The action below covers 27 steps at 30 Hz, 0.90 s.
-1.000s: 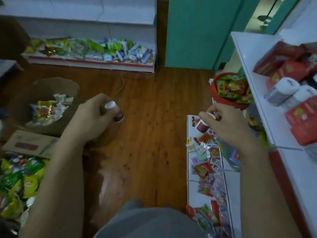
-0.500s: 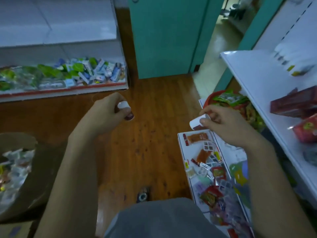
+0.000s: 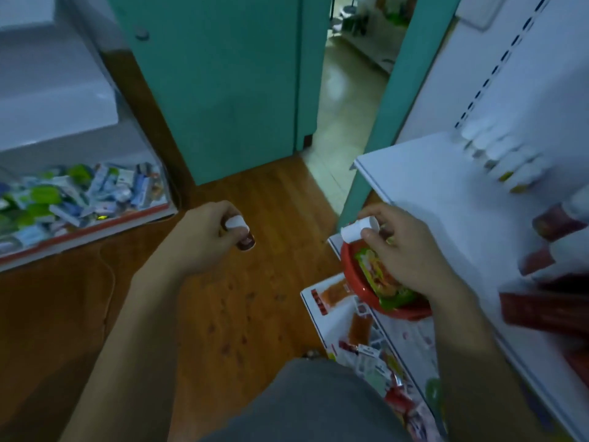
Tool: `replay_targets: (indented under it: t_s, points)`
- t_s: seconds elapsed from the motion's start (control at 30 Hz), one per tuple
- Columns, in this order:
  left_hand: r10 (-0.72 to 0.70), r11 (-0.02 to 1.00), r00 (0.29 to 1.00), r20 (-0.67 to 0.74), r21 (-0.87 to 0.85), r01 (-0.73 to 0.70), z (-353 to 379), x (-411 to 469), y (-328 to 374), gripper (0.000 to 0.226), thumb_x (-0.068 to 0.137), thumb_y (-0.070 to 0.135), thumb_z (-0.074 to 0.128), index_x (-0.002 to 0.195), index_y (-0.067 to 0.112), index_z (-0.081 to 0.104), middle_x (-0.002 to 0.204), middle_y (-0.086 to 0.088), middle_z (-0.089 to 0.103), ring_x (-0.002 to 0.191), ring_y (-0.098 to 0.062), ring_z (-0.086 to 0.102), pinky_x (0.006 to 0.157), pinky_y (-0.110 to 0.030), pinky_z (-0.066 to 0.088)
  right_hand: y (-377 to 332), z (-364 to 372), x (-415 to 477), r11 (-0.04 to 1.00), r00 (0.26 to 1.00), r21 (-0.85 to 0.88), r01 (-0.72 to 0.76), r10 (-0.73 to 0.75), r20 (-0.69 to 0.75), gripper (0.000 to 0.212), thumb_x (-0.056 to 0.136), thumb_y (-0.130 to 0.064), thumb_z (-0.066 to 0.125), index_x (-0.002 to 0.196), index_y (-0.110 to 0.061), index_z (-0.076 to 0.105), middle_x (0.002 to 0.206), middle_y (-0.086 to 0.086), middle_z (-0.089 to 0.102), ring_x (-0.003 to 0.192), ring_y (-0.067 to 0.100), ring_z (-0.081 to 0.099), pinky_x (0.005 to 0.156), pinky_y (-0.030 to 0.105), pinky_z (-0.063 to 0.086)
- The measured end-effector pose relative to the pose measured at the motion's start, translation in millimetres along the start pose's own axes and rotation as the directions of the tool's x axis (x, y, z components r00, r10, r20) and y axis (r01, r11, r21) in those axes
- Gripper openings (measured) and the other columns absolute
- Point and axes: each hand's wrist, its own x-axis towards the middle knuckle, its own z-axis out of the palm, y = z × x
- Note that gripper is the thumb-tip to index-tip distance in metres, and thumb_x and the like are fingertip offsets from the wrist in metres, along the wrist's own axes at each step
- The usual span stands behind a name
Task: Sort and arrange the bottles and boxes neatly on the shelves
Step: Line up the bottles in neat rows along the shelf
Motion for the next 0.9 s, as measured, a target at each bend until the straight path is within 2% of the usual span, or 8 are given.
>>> replay_targets:
  t_s: [0.17,0.27,0.37,0.47,0.53,0.63,0.77,0.9]
  points:
    - [0.114,0.993,0.99,-0.086,0.0,-0.114,-29.1,97.3,41.8,0.027,0.097,0.041,0.058,0.119,0.025,0.061,0.106,0.009,0.06,0.089,-0.004,0.056,0.071,-0.021,0.043,2.8,-32.8,87.3,1.0,0.994,0.027,0.016,-0.013,-0.106,0.026,0.1,-0.019,0.058,0.116,-0.04,0.058,0.114,-0.007,0.057,0.096,0.003,0.057,0.074,0.007,0.037]
    - [0.194,0.98,0.976,-0.102,-0.01,-0.196,-22.8,155.9,79.7,0.026,0.099,0.034,0.06,0.119,0.019,0.064,0.11,0.003,0.062,0.093,-0.013,0.058,0.078,-0.03,0.046,15.8,-59.0,111.5,0.999,0.978,0.038,-0.019,0.027,-0.208,0.03,0.101,-0.015,0.053,0.116,-0.041,0.059,0.113,-0.003,0.056,0.096,-0.002,0.056,0.076,0.002,0.036]
    - [0.291,0.956,0.956,-0.049,-0.035,-0.293,0.7,212.0,115.5,0.027,0.098,0.03,0.062,0.122,0.018,0.064,0.114,-0.003,0.063,0.099,-0.019,0.059,0.084,-0.035,0.046,44.2,-81.2,112.2,0.989,0.936,0.065,-0.136,0.149,-0.32,0.034,0.1,-0.011,0.05,0.117,-0.038,0.061,0.114,0.002,0.059,0.089,0.001,0.057,0.077,0.015,0.04]
    - [0.396,0.917,0.917,0.042,-0.072,-0.393,32.1,263.2,155.8,0.029,0.097,0.026,0.063,0.125,0.02,0.065,0.115,-0.005,0.063,0.095,-0.022,0.063,0.085,-0.036,0.049,74.5,-93.5,98.8,0.957,0.845,0.056,-0.284,0.277,-0.457,0.033,0.099,-0.009,0.052,0.119,-0.034,0.061,0.11,0.003,0.057,0.083,0.004,0.056,0.071,0.005,0.036]
    - [0.467,0.882,0.877,0.111,-0.125,-0.454,54.6,290.6,185.5,0.029,0.096,0.025,0.064,0.125,0.021,0.065,0.113,-0.001,0.061,0.091,-0.02,0.063,0.086,-0.036,0.051,90.1,-97.8,90.4,0.921,0.771,0.068,-0.384,0.36,-0.526,0.033,0.099,-0.011,0.052,0.124,-0.03,0.059,0.108,0.001,0.057,0.082,0.006,0.057,0.069,0.006,0.036]
    - [0.629,0.775,0.756,0.181,-0.222,-0.591,82.7,323.6,227.9,0.027,0.095,0.023,0.067,0.122,0.025,0.066,0.111,0.004,0.062,0.091,-0.013,0.061,0.078,-0.019,0.045,104.5,-102.6,87.2,0.878,0.64,0.085,-0.47,0.406,-0.652,0.034,0.098,-0.009,0.054,0.129,-0.023,0.056,0.108,0.003,0.057,0.087,0.018,0.058,0.072,0.022,0.035]
    - [0.806,0.591,0.524,0.275,-0.358,-0.722,98.9,356.6,281.4,0.03,0.094,0.026,0.067,0.124,0.03,0.063,0.109,0.008,0.06,0.089,-0.005,0.06,0.08,-0.026,0.047,103.7,-114.0,88.6,0.793,0.326,0.134,-0.594,0.39,-0.861,0.028,0.099,-0.009,0.056,0.126,-0.015,0.057,0.108,0.007,0.057,0.086,0.016,0.05,0.074,0.025,0.036]
    - [0.908,0.418,0.331,0.258,-0.473,-0.776,106.9,379.6,323.7,0.027,0.093,0.028,0.068,0.118,0.034,0.06,0.107,0.014,0.06,0.088,0.0,0.06,0.069,-0.018,0.041,98.7,-123.2,88.4,0.698,0.058,0.183,-0.692,0.307,-0.95,0.023,0.096,-0.006,0.062,0.119,-0.009,0.06,0.107,0.009,0.062,0.087,0.018,0.051,0.072,0.028,0.037]
